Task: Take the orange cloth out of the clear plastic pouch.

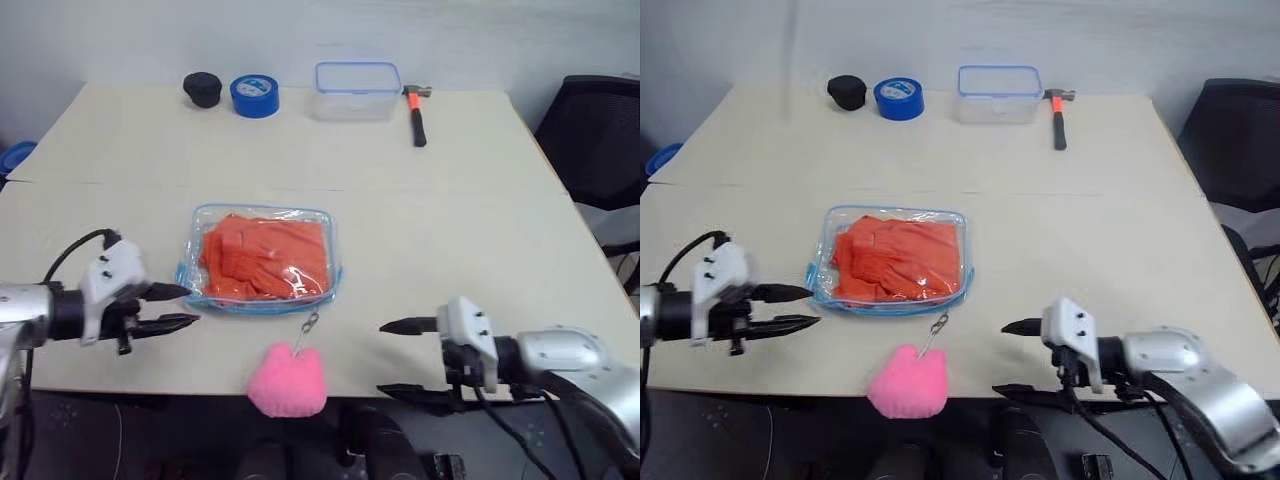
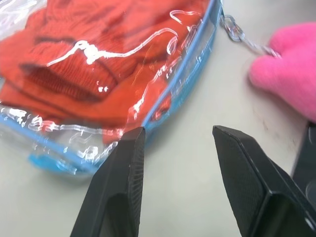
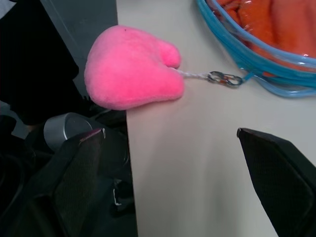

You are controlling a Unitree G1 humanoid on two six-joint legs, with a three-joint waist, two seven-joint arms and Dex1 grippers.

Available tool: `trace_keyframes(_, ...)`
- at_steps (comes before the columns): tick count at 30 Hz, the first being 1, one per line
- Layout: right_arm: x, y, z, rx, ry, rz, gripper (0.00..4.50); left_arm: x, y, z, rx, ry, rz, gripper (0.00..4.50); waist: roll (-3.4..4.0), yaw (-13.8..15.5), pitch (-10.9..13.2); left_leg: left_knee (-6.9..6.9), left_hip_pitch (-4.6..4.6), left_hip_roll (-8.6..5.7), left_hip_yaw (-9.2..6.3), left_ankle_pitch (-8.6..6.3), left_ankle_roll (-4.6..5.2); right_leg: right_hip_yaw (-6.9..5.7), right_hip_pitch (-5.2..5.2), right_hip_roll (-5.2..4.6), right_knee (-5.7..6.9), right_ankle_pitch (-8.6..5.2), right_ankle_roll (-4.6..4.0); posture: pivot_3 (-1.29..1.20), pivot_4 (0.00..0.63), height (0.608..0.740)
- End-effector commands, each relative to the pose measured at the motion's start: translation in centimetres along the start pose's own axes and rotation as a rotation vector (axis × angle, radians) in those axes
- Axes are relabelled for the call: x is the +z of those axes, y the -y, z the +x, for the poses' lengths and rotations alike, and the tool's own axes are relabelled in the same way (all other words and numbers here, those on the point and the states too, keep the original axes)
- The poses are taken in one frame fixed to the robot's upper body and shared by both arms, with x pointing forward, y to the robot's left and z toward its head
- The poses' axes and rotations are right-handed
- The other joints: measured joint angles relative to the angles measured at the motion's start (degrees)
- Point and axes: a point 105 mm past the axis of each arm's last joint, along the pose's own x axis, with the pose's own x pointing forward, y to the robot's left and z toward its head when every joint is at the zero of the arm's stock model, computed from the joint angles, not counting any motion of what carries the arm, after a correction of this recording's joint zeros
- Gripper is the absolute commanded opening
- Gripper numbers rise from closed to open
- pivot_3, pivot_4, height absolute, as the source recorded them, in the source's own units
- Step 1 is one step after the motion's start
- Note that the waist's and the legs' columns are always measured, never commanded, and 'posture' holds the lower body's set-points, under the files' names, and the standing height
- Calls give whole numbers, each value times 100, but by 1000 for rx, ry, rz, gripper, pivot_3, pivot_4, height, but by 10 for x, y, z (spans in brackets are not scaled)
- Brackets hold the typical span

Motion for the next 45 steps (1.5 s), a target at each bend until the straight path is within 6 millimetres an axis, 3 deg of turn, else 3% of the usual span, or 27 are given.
trace_keyframes(1, 0, -7, 16, 87, 9, -49, 4500, 0, 11, -14, -89, -8, 98, 2300, 1, -3, 1, -1, 0, 1, 0, 0, 0, -1, -3, 0, 0, 0, 0, 0, 150, 740)
trace_keyframes(5, 0, -11, 32, 156, 28, -45, 4500, -11, 19, -20, -148, -53, 116, 2300, 2, 5, 1, 0, 0, 3, -9, -1, -1, -17, -10, -1, -5, -1, -2, 0, 150, 740)
trace_keyframes(8, 1, -14, 45, 200, 51, -26, 3955, -15, 22, -18, -162, -66, 129, 2343, 3, -4, 2, 2, -1, 2, -14, -1, -1, -21, -9, -2, -9, -1, -2, 0, 150, 740)
trace_keyframes(19, -3, 6, 66, 146, 42, -30, 182, -5, 18, -6, -126, -21, 149, 2343, 2, -4, 1, 1, -2, 4, -19, -2, 0, -25, -9, -2, 6, -1, -2, 0, 150, 740)
trace_keyframes(20, -3, 7, 66, 143, 44, -30, 23, -4, 17, -5, -123, -19, 152, 2343, 2, -6, 1, 1, -2, 4, -19, -2, 0, -25, -9, -2, 6, -1, -2, 0, 150, 740)
trace_keyframes(26, 2, 9, 66, 137, 58, -31, 23, -2, 14, 1, -119, -7, 161, 2343, 2, -10, 1, 1, -3, 4, -19, -2, 0, -25, -9, -1, 10, 0, -2, 0, 150, 740)
trace_keyframes(31, 5, 6, 49, 153, 61, -27, 23, -3, 14, 4, -128, -5, 171, 2343, 3, -8, 2, 1, -2, 5, -20, -2, 0, -26, -9, -1, 9, -1, -2, 0, 150, 740)
trace_keyframes(35, 7, 3, 40, 165, 72, -3, 862, -3, 12, 6, -132, -5, 183, 2343, 3, -3, 2, 1, -2, 4, -22, -3, 1, -26, -9, -2, 4, 0, -2, 0, 150, 740)
trace_keyframes(40, 8, -8, 45, 208, 84, -36, 2576, 0, 11, 8, -141, 2, 195, 2343, 3, -5, 2, 0, -3, 6, -22, -3, 1, -27, -9, -1, 4, 0, -2, 0, 150, 740)
trace_keyframes(45, 0, -13, 67, 228, 61, -47, 2576, 4, 12, 9, -151, 8, 205, 2343, 3, -21, 2, -2, -3, 7, -18, -3, -1, -26, -9, 1, 5, -1, -2, 0, 150, 740)
